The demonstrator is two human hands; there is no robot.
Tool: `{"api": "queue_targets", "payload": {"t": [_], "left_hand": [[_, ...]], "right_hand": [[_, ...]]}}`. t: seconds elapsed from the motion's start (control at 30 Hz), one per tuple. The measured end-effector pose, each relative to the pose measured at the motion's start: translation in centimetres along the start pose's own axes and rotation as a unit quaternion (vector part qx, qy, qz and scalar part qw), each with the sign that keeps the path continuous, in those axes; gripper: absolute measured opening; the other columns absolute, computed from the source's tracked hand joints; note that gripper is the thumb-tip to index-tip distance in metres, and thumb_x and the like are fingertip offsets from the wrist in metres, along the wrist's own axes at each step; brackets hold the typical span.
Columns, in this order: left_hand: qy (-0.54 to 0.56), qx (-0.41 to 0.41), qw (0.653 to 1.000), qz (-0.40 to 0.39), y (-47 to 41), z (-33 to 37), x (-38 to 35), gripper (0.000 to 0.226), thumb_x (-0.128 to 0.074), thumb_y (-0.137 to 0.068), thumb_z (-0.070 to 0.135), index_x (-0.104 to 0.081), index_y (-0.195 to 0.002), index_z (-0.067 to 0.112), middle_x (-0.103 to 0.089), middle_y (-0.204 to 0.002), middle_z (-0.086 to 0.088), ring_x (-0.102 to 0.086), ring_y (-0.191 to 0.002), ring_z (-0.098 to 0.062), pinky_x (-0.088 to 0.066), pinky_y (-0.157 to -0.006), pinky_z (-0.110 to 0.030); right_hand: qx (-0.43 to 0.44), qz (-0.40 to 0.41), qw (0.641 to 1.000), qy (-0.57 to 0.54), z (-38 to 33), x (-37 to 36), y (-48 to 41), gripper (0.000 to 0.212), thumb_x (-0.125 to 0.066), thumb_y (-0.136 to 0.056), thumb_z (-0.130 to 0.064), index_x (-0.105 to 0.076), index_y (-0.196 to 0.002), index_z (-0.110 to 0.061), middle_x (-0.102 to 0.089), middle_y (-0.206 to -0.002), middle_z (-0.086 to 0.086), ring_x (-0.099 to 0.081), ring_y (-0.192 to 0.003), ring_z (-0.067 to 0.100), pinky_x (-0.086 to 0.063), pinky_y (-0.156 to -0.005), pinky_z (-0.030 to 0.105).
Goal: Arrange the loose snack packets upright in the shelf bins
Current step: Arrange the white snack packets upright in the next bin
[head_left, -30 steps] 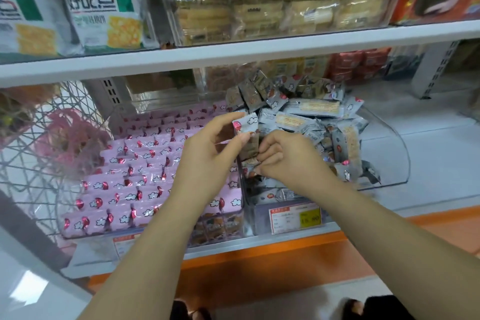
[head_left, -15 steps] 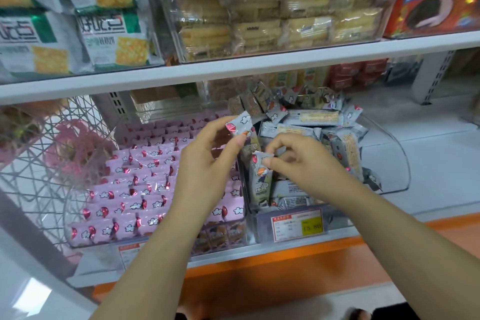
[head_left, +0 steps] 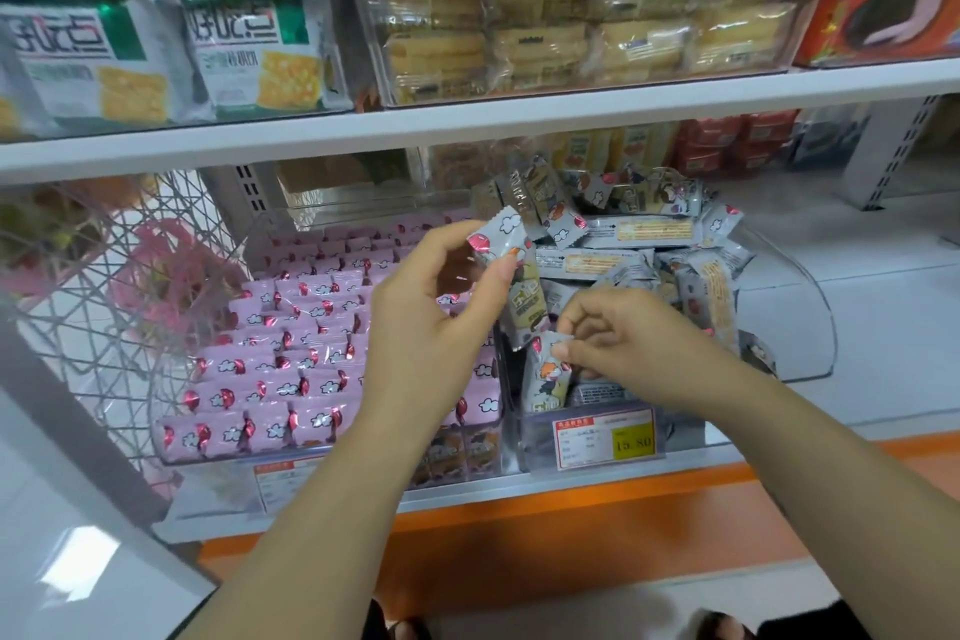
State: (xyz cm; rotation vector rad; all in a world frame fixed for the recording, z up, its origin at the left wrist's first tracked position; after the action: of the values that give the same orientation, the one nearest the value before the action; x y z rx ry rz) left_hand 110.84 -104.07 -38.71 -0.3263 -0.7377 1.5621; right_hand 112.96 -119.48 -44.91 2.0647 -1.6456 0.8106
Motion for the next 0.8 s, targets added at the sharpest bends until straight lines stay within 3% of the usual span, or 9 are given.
{"api": "queue_targets", "payload": {"t": [0.2,0.27,0.33,0.43,0.5,0.6,0.8], "left_hand": [[-0.019,-0.002,1.0,-0.007,0.1,-0.4,0.1,0.018,-0.06,-0.088,0.031,-0.056,-0.101,0.042,-0.065,-0.089,0.02,-0.061,-0.086,0.0,-0.05,-0.077,-0.018],[-0.019,-0.004,1.0,-0.006,0.3,-0.4,0.1,0.018,-0.061,-0.087,0.03,-0.059,-0.104,0.036,-0.065,-0.091,0.018,-0.061,-0.088,0.0,-0.05,-0.079,-0.017],[-0.018,-0.008,1.0,-0.003,0.3,-0.4,0.3,0.02,-0.062,-0.088,0.028,-0.06,-0.107,0.03,-0.065,-0.094,0.018,-0.062,-0.089,0.0,-0.05,-0.079,-0.017],[-0.012,-0.005,1.0,-0.002,0.4,-0.6,0.4,0.019,-0.064,-0.089,0.024,-0.059,-0.107,0.03,-0.065,-0.093,0.018,-0.062,-0.089,-0.001,-0.05,-0.079,-0.016],[-0.015,-0.005,1.0,-0.005,0.5,-0.6,0.5,0.019,-0.063,-0.089,0.024,-0.059,-0.107,0.03,-0.065,-0.093,0.017,-0.062,-0.089,-0.001,-0.05,-0.079,-0.016],[-0.014,0.0,1.0,-0.015,0.6,-0.9,0.5,0.021,-0.064,-0.09,0.024,-0.06,-0.109,0.029,-0.065,-0.096,0.017,-0.062,-0.092,0.0,-0.05,-0.082,-0.016],[-0.084,0.043,0.991,-0.096,0.7,-2.5,-0.9,0.027,-0.066,-0.086,0.033,-0.063,-0.113,0.028,-0.067,-0.098,0.014,-0.06,-0.093,0.003,-0.05,-0.087,-0.022]], "right_hand": [[-0.003,-0.03,0.997,0.073,-0.3,-0.8,-0.4,0.009,-0.068,-0.086,-0.023,-0.06,-0.081,-0.022,-0.068,-0.084,-0.002,-0.067,-0.07,0.009,-0.057,-0.076,0.036],[-0.004,-0.042,0.995,0.096,-0.1,-1.2,-0.4,0.011,-0.066,-0.086,-0.029,-0.06,-0.095,-0.027,-0.064,-0.1,-0.003,-0.065,-0.083,0.01,-0.054,-0.084,0.038],[-0.015,-0.065,0.994,0.091,0.1,-1.7,-0.2,0.026,-0.068,-0.083,-0.037,-0.061,-0.107,-0.031,-0.061,-0.107,-0.006,-0.063,-0.093,0.009,-0.051,-0.09,0.034],[-0.012,-0.109,0.988,0.112,-0.1,-3.1,0.1,0.025,-0.07,-0.082,-0.037,-0.064,-0.106,-0.034,-0.063,-0.105,-0.011,-0.063,-0.09,0.006,-0.05,-0.085,0.024],[-0.006,-0.112,0.984,0.138,-0.1,-3.6,-0.2,0.031,-0.066,-0.086,-0.034,-0.062,-0.117,-0.032,-0.059,-0.105,-0.014,-0.059,-0.091,0.001,-0.045,-0.082,0.015],[-0.006,-0.12,0.983,0.141,-0.2,-3.8,-0.6,0.033,-0.065,-0.087,-0.033,-0.063,-0.12,-0.026,-0.06,-0.096,-0.017,-0.054,-0.081,-0.008,-0.04,-0.067,0.003],[-0.024,-0.16,0.979,0.121,0.6,-3.4,-0.3,0.033,-0.068,-0.085,-0.032,-0.066,-0.116,-0.021,-0.065,-0.116,-0.008,-0.06,-0.099,0.0,-0.048,-0.094,0.025]]}}
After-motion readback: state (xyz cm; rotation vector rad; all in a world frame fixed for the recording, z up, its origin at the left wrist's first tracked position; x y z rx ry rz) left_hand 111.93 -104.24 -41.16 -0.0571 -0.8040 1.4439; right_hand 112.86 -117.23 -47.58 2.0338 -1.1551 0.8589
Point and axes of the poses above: each hand's wrist, its own y-axis away from the middle knuckle, its own x-axis out of the back of the hand, z = x × y, the point moved 9 cm from there along -y, towards the middle knuckle
